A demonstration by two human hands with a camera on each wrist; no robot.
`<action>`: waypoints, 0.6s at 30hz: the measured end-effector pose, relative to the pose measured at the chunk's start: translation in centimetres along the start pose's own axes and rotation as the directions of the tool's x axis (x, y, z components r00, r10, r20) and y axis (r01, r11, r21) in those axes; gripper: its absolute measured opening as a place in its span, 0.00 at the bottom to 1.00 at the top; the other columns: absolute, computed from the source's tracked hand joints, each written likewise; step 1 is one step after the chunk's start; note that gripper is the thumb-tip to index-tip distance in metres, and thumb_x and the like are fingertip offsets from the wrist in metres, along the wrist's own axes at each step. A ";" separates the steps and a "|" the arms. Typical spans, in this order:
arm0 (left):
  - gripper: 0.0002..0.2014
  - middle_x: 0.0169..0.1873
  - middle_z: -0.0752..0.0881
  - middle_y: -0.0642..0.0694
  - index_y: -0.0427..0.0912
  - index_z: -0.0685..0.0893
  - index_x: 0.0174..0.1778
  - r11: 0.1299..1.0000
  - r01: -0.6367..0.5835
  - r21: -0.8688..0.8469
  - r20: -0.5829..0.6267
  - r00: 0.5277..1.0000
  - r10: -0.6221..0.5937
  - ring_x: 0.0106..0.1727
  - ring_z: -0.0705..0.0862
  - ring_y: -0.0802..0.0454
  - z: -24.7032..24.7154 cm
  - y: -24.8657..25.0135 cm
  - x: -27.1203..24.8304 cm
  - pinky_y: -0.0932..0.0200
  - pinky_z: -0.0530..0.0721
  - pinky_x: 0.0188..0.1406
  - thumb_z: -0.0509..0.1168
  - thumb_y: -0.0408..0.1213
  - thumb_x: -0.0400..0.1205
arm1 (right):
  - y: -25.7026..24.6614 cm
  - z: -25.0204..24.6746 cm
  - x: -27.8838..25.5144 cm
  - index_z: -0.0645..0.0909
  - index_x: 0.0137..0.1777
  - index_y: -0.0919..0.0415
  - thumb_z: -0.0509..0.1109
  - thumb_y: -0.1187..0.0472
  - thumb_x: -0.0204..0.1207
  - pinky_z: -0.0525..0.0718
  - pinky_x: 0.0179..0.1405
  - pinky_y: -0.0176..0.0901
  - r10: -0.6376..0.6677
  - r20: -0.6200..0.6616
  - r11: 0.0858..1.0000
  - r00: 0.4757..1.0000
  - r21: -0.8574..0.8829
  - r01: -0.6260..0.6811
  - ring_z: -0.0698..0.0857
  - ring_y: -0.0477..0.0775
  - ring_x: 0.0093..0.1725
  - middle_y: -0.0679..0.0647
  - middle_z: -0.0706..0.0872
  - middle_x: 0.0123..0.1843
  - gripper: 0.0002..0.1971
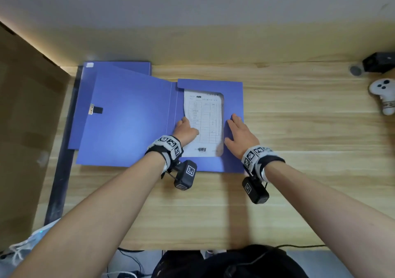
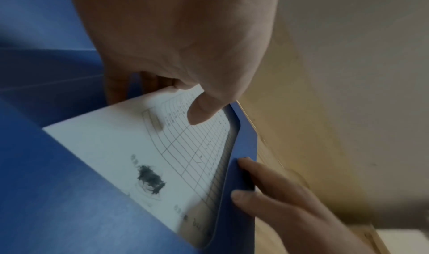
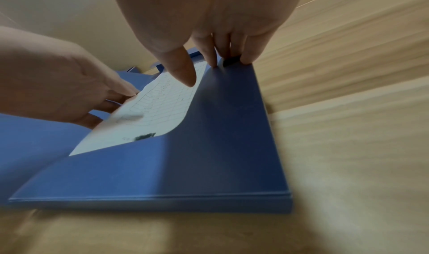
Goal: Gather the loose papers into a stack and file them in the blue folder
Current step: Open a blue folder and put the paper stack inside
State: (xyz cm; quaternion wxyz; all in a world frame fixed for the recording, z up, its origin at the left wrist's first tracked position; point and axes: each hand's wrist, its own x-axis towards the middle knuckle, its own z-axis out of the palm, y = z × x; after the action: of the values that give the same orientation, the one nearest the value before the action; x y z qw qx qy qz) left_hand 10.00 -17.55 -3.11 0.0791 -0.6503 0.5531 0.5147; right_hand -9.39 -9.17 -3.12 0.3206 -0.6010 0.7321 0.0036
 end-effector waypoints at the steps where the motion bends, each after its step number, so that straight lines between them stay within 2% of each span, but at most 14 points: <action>1: 0.38 0.82 0.60 0.39 0.38 0.52 0.86 0.996 -0.008 0.083 -0.024 1.000 0.010 0.82 0.62 0.36 0.0 -0.1 -0.3 0.39 0.67 0.79 0.61 0.41 0.82 | -0.1 -0.1 0.0 0.52 0.87 0.60 0.61 0.57 0.82 0.61 0.82 0.48 0.006 0.012 1.000 1.000 0.011 -0.006 0.48 0.52 0.88 0.51 0.44 0.90 0.35; 4: 0.40 0.81 0.60 0.38 0.37 0.49 0.86 0.966 -0.080 0.245 -0.067 0.993 0.099 0.82 0.59 0.35 -0.7 -0.7 -1.5 0.41 0.65 0.79 0.61 0.43 0.82 | -0.8 -0.3 -0.3 0.56 0.86 0.64 0.62 0.58 0.82 0.61 0.82 0.50 0.043 -0.052 0.996 0.998 0.077 -0.038 0.54 0.57 0.87 0.55 0.51 0.89 0.34; 6: 0.42 0.86 0.54 0.39 0.38 0.44 0.88 0.966 -0.132 0.224 -0.064 0.987 0.150 0.86 0.54 0.37 -1.7 -1.3 -2.7 0.41 0.60 0.82 0.60 0.44 0.83 | -1.4 -0.1 -0.9 0.59 0.84 0.66 0.62 0.58 0.82 0.62 0.81 0.51 0.071 -0.108 0.991 0.992 0.119 -0.058 0.57 0.59 0.86 0.57 0.55 0.88 0.32; 7: 0.42 0.87 0.52 0.39 0.39 0.43 0.88 0.969 -0.154 0.194 -0.082 0.982 0.173 0.88 0.52 0.38 -2.2 -1.9 -3.4 0.42 0.58 0.83 0.60 0.43 0.84 | -1.7 0.2 -1.4 0.58 0.85 0.66 0.62 0.58 0.82 0.60 0.82 0.50 0.076 -0.113 0.990 0.991 0.125 -0.062 0.56 0.59 0.87 0.58 0.54 0.88 0.32; 9: 0.40 0.88 0.51 0.40 0.39 0.45 0.88 0.971 -0.183 0.152 -0.174 0.962 0.208 0.88 0.52 0.40 -3.9 -3.4 -4.7 0.43 0.57 0.84 0.59 0.42 0.85 | -2.3 0.8 -2.5 0.55 0.86 0.65 0.61 0.58 0.84 0.53 0.84 0.48 0.081 -0.095 0.991 0.992 0.119 -0.069 0.51 0.57 0.88 0.58 0.50 0.89 0.33; 11: 0.38 0.87 0.54 0.39 0.37 0.49 0.88 0.970 -0.195 0.148 -0.318 0.919 0.233 0.88 0.55 0.40 -6.1 -5.2 -5.7 0.45 0.58 0.84 0.60 0.40 0.85 | -2.9 1.5 -3.6 0.57 0.85 0.66 0.61 0.59 0.84 0.55 0.83 0.46 0.084 -0.084 0.992 0.993 0.106 -0.075 0.53 0.58 0.88 0.59 0.52 0.89 0.32; 13: 0.37 0.85 0.60 0.36 0.34 0.55 0.86 0.972 -0.165 0.170 -0.475 0.850 0.227 0.85 0.60 0.38 -8.6 -7.5 -6.3 0.44 0.61 0.83 0.62 0.38 0.83 | -3.3 2.1 -4.7 0.65 0.79 0.69 0.62 0.61 0.82 0.63 0.79 0.48 0.091 -0.079 0.992 0.993 0.093 -0.084 0.61 0.64 0.84 0.61 0.62 0.84 0.27; 15: 0.39 0.85 0.58 0.34 0.33 0.55 0.85 0.979 -0.066 0.191 -0.594 0.786 0.169 0.86 0.56 0.37 -11.0 -9.8 -6.7 0.40 0.59 0.83 0.65 0.39 0.81 | -3.3 2.7 -5.4 0.70 0.73 0.70 0.63 0.59 0.81 0.67 0.76 0.50 0.097 -0.058 0.994 0.994 0.062 -0.093 0.66 0.66 0.81 0.62 0.65 0.81 0.24; 16: 0.42 0.86 0.55 0.35 0.33 0.53 0.86 0.982 0.005 0.187 -0.623 0.774 0.115 0.88 0.52 0.37 -11.9 -10.8 -6.8 0.37 0.57 0.84 0.67 0.39 0.79 | -3.0 2.9 -5.5 0.71 0.70 0.70 0.64 0.59 0.80 0.69 0.74 0.51 0.096 -0.041 0.995 0.995 0.045 -0.094 0.68 0.65 0.79 0.62 0.65 0.80 0.22; 18: 0.50 0.88 0.47 0.36 0.33 0.45 0.87 0.985 0.130 0.113 -0.591 0.805 -0.038 0.89 0.44 0.39 -13.3 -12.5 -7.3 0.35 0.51 0.85 0.71 0.39 0.76 | -2.5 3.4 -5.6 0.72 0.63 0.69 0.66 0.58 0.77 0.73 0.68 0.51 0.071 -0.018 0.997 0.997 0.008 -0.071 0.73 0.64 0.72 0.62 0.67 0.74 0.19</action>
State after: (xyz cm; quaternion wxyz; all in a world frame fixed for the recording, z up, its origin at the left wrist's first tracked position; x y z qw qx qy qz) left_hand 28.76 -17.11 2.67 -0.0247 -0.7936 0.5576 0.2422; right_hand -5.15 -3.60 -2.22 0.3156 -0.5736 0.7559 0.0067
